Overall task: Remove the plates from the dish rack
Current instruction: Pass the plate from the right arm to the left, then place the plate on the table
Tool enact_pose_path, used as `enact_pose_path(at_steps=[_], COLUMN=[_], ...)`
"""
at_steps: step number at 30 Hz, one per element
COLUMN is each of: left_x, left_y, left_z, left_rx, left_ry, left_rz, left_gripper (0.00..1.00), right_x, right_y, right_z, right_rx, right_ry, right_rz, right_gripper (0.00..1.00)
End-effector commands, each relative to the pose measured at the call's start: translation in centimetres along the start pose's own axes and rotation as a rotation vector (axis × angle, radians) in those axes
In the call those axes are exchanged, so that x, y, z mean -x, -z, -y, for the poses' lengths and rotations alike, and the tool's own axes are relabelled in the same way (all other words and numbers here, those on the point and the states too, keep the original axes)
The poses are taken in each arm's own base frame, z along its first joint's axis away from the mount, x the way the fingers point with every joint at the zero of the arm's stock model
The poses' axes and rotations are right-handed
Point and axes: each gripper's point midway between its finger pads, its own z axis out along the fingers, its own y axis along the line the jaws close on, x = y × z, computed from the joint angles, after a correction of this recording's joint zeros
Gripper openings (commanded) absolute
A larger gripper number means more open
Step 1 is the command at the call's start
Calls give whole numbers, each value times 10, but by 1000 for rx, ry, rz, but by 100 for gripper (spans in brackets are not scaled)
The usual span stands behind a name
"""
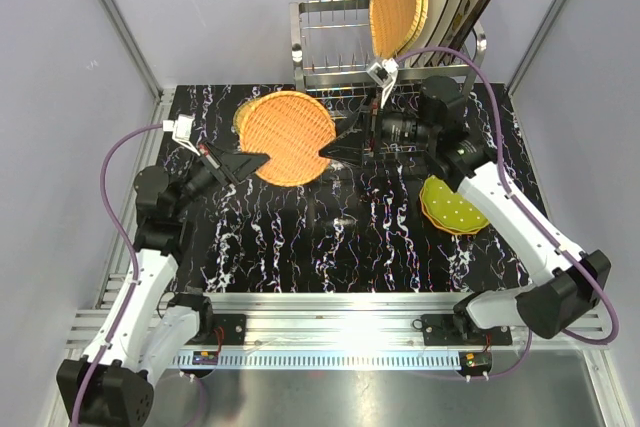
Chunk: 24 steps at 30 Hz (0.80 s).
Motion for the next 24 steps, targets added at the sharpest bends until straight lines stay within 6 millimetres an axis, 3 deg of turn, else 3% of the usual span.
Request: enact_pose_path(at_steps=[1,16,24], left_x=[14,4,12], left_y=[4,23,29], left_z=[5,-47,-79], left_rx=[-10,111,177], left_ry=[-19,37,40], left_rz=[73,114,142], left_gripper=[0,0,0], right_x=[12,-20,-42], right_y=[8,41,56], right_z=[-8,43,68], right_rx=[-18,-197,-280], right_ry=[87,37,7], right_rz=[53,59,47], right_gripper=[100,100,100])
